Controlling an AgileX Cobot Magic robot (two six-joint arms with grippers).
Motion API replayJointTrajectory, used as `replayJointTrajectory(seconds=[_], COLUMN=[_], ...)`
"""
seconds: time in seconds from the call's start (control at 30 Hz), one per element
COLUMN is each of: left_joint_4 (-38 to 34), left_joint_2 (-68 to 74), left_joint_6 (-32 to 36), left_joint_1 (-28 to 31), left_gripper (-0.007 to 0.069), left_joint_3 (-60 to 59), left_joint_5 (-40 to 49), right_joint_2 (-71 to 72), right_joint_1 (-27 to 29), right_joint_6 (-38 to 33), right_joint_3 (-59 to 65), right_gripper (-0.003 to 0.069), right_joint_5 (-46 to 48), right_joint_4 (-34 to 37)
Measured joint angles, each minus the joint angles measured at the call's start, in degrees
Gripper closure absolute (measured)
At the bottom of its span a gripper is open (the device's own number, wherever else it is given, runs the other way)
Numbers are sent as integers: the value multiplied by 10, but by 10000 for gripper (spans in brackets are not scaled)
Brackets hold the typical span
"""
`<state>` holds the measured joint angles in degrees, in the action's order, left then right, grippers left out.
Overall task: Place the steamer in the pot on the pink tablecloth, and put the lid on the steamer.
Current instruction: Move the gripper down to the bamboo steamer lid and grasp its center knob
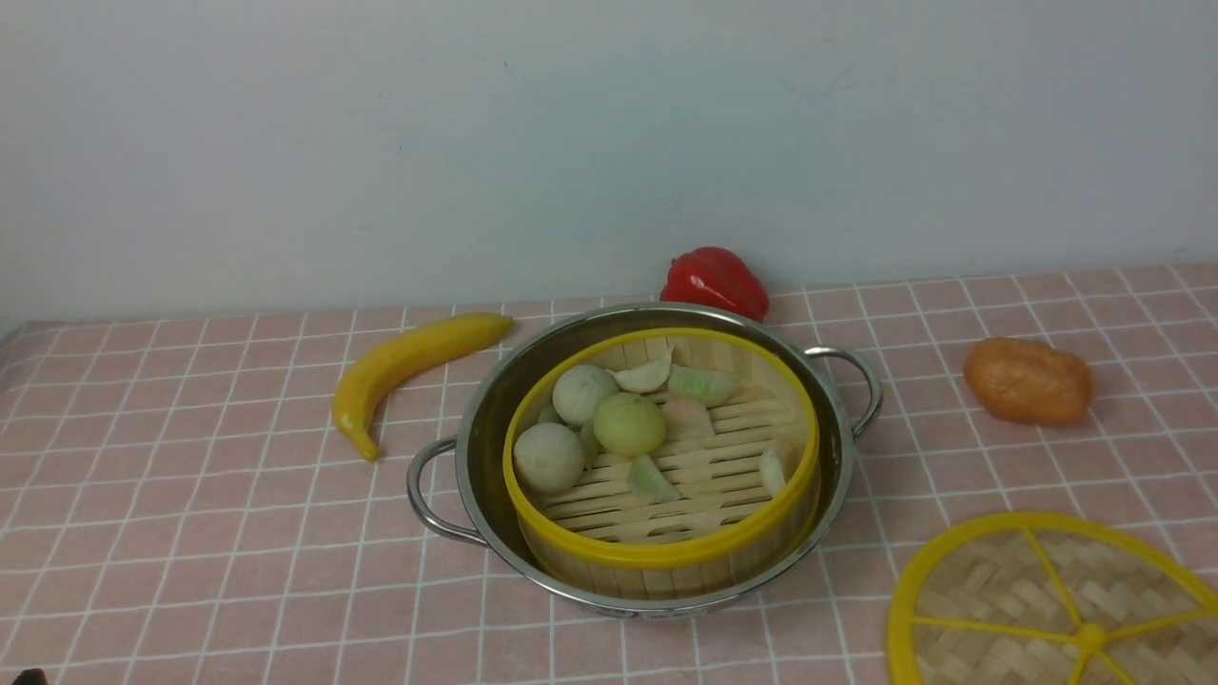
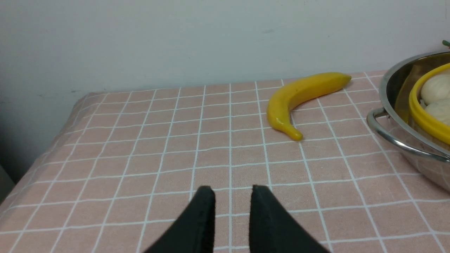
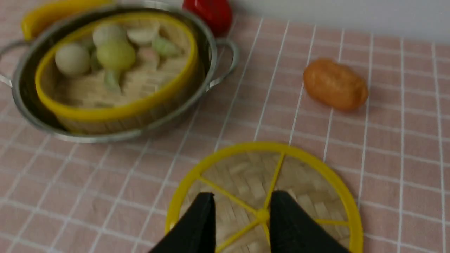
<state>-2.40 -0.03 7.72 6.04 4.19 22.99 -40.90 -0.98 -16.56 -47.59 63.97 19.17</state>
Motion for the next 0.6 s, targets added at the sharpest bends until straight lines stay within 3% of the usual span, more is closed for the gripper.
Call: replayJointTrajectory(seconds=[0.23,0.6], left_joint_4=[0,0], left_joint_2=[0,0], left_joint_6=[0,0], left_joint_1=[0,1], left_gripper=[468,454], left_joint_3=[0,0], left_joint_5=[0,0], right_joint_2=[-232,-440], right_joint_1=[-4,-94], right_joint_6=[-27,40], right_joint_3=[-23,-23], right_gripper=[419,350], right_joint_5=[48,-45], right_joint_4=[-9,-86])
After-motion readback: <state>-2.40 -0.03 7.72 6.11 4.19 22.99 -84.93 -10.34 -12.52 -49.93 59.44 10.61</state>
